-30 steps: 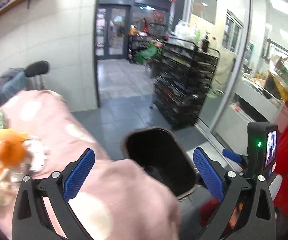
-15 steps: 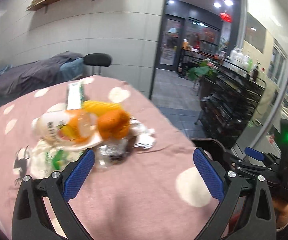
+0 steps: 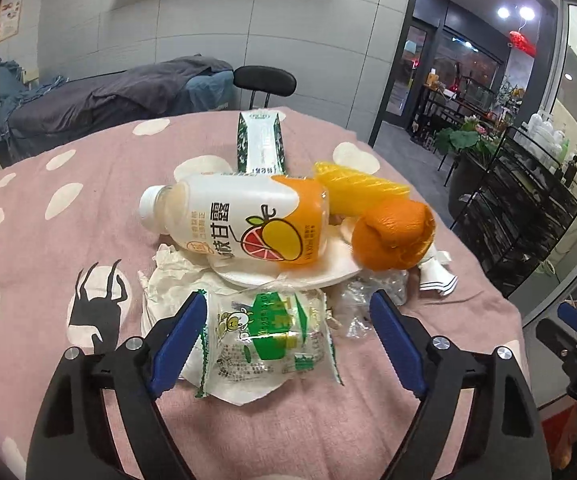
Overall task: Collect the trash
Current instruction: 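Return both tools to the table and grasp the green snack wrapper with the left tool, then grasp the orange peel with the right tool while the left tool holds the wrapper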
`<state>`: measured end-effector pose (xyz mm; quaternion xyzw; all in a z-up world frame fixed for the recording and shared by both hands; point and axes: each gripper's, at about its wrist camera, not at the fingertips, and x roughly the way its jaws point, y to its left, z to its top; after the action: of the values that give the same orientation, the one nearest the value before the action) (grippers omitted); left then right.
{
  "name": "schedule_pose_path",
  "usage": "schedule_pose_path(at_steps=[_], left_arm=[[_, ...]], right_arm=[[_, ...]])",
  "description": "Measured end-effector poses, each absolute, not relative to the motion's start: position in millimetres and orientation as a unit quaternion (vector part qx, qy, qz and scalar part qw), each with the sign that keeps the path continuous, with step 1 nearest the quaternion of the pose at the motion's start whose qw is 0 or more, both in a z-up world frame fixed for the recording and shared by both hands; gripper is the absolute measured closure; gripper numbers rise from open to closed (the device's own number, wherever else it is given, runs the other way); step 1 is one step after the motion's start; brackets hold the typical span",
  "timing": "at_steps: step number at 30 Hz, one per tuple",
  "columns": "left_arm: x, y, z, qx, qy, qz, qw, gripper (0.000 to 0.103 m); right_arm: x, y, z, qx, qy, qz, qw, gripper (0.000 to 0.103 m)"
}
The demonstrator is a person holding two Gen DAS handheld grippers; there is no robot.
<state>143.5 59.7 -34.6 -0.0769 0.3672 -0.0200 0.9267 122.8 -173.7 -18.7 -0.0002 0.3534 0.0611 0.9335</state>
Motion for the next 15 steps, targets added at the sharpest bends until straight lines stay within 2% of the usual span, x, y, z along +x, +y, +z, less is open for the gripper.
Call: schedule_pose_path(at_steps=[2,5,6,15], left_arm=[[147,63,-40,-0.081,0.379,-0.021,0.922,0.028],[145,67,-43,-0.095,0.380,-0.018,0.920,0.042],[143,70,-42,-0.101,0.379,-0.017,0.920,0.043],[113,84,-31,-0.128,0.343,-0.005,0.931,0.047]], right_arm=[[123,-168,-18,-0.003,0.354,0.067,0.933,0.019],[124,-160,-16,-0.007,0.354,0.075,0.932,0.019],[124,-157,-16,-0.009,0.353,0.078,0.932,0.019],[138,-113,-12,-0.029,0.353,0.142,0.924,0.019]])
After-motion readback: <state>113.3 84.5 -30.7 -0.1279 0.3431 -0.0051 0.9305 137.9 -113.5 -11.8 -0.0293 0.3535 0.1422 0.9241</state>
